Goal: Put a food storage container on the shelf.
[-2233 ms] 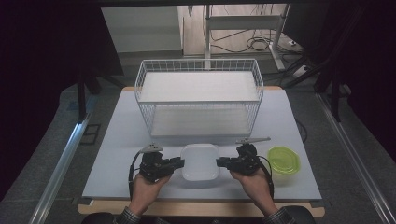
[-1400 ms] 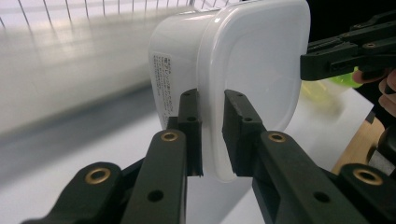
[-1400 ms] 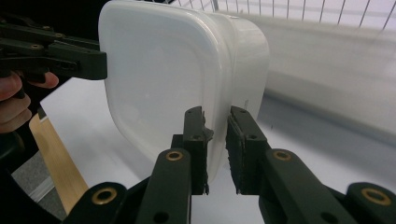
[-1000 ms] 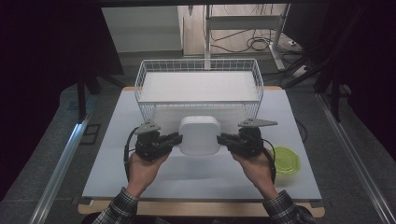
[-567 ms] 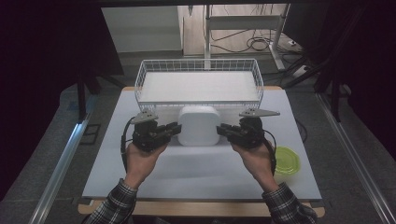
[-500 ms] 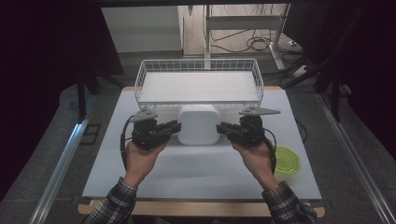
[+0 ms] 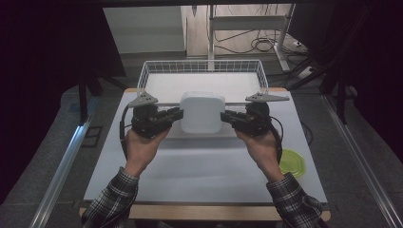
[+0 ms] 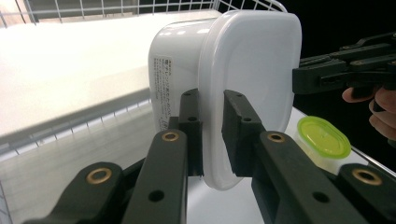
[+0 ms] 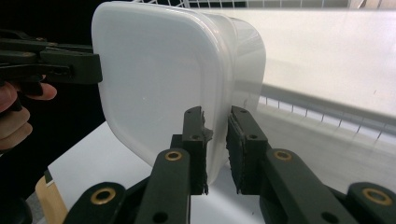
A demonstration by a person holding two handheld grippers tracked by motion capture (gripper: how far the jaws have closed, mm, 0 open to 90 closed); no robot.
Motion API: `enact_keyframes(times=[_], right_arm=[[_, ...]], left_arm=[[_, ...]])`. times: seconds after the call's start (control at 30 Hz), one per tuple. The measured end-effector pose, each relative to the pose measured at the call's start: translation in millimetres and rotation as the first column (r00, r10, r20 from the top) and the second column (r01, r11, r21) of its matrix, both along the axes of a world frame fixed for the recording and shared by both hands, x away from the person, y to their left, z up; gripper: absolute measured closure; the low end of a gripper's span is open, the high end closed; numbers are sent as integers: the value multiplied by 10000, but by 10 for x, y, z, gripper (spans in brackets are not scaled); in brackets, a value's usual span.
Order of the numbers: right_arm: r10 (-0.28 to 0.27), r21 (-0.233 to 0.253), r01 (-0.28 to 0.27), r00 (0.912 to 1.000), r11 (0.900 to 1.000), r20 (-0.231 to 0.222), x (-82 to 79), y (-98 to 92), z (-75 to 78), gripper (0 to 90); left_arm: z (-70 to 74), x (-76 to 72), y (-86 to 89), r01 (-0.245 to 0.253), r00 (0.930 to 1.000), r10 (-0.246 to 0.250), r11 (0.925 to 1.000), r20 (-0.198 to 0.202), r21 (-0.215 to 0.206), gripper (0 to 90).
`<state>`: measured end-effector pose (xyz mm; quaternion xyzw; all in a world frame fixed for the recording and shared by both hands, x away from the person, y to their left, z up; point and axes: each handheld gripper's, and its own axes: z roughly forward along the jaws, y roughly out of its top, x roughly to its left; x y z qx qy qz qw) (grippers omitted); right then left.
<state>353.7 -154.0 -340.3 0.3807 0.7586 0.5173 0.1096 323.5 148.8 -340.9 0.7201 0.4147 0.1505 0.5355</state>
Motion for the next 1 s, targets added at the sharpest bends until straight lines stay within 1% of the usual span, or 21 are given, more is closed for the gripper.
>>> enact_keyframes(times=[0.13,0.27,0.37,0.53,0.63,0.83,0.9,1.0], right_arm=[[-15,-35,15,9999,10000,125,60,20,84,777],[0,2,0,9999,10000,143,126,41,142,777],[-13,52,12,9999,10000,147,176,55,176,777],[-60,30,60,9998,10000,200,253,72,247,776],[-83,74,82,9999,9999,133,309,60,268,776],[-234,188,230,9996,9996,172,411,54,344,776],[-279,182,276,9994,9995,189,452,63,381,776],[-358,134,355,9992,9993,191,515,84,422,775]], left_arm=[[68,49,13,-56,9999,56,10000,97,6,787],[124,110,33,-95,9999,95,10000,117,-3,787],[153,159,50,-120,9999,121,9999,85,-79,787],[176,255,68,-87,9999,84,9993,-67,-359,787],[194,317,59,-88,9999,84,9992,-108,-398,788],[251,436,56,-135,9998,126,9981,-154,-600,788],[266,481,60,-167,9997,155,9976,-187,-675,787],[280,551,72,-173,9996,156,9975,-248,-680,787]])
